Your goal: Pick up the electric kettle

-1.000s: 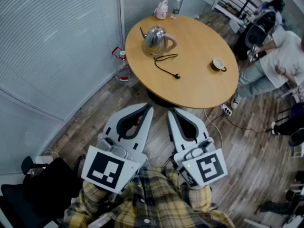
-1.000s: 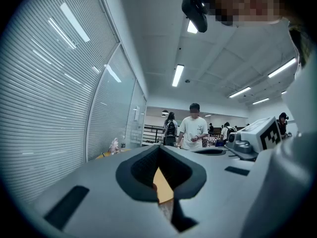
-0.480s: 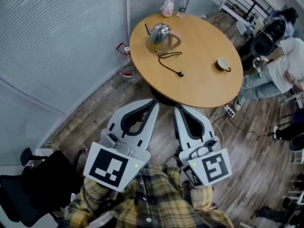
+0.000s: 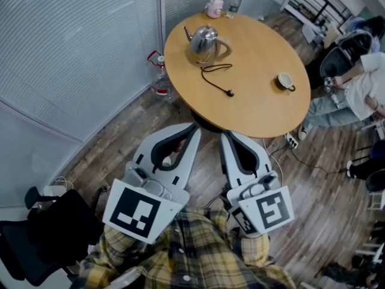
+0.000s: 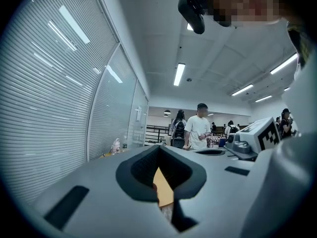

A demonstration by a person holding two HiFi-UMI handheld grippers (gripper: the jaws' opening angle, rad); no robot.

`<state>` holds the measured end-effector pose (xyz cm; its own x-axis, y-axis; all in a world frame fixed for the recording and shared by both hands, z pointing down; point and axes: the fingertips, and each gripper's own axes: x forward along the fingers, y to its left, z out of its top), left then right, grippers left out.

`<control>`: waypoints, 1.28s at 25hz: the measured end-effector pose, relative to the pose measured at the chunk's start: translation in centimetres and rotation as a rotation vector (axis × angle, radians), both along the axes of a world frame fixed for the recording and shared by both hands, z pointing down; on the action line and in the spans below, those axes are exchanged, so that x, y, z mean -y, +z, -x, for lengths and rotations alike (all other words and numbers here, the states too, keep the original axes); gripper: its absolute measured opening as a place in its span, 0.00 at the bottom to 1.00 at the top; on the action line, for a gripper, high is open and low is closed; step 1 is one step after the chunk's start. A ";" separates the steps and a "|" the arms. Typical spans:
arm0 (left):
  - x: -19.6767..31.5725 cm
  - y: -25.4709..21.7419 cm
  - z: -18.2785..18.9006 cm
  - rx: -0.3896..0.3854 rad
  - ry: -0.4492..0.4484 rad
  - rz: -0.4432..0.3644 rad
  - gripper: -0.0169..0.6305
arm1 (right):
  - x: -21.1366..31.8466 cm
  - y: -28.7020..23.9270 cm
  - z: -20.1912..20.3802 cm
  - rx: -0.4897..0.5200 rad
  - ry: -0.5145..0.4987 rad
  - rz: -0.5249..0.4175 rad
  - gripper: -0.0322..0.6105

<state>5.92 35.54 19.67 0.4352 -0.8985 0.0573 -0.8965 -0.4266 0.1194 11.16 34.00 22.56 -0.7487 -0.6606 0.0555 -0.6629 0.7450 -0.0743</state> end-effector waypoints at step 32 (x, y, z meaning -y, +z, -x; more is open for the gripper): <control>22.3 1.3 12.8 -0.016 0.131 0.041 0.03 | 21.7 1.0 12.0 -0.033 0.153 0.050 0.10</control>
<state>-6.84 13.19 20.96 0.5500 -0.8308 0.0849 -0.8312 -0.5346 0.1525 -0.88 12.34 23.56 -0.6369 -0.7625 0.1136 -0.7709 0.6312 -0.0851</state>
